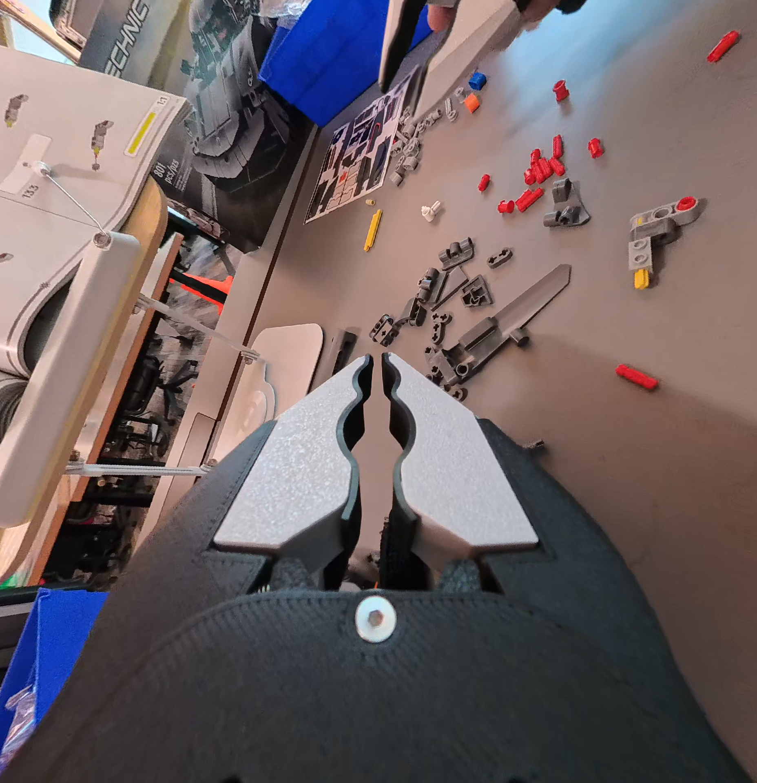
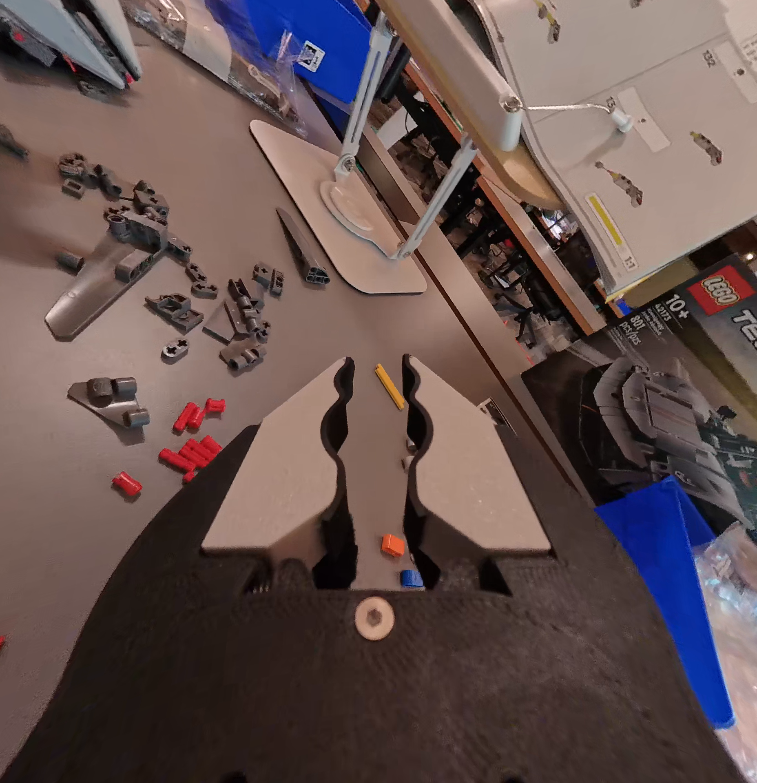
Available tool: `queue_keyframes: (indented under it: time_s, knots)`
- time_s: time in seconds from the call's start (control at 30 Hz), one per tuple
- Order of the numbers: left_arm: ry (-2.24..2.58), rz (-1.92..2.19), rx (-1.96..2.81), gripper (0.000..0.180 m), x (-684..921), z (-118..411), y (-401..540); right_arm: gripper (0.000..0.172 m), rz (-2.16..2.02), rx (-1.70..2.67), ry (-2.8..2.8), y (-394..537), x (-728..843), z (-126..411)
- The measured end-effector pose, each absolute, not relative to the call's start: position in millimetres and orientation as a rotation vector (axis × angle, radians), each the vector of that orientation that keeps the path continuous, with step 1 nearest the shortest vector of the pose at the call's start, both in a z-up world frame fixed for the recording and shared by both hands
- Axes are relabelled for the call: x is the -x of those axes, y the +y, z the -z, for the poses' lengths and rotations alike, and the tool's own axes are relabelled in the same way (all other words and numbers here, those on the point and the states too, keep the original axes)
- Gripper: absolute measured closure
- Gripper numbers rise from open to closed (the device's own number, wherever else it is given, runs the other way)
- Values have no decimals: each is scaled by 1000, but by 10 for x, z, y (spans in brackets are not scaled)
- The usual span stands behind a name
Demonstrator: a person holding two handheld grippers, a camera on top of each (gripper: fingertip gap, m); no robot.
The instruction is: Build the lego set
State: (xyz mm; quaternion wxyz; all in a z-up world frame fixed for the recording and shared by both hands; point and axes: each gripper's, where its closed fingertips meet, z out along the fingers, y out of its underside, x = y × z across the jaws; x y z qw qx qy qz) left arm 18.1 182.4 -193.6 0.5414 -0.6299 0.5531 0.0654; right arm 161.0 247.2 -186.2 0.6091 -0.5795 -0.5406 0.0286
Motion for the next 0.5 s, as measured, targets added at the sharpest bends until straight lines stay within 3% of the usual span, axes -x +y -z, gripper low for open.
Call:
queue_keyframes:
  time_s: [0.3, 0.5]
  knots:
    - [1317, -163, 1482, 177, -178, 1926, 1784, 154, -43, 1311, -1233, 2461, -1673, 1793]
    - [1298, -160, 1479, 178, -162, 1897, 1788, 171, -101, 1367, -1033, 2575, -2068, 1408]
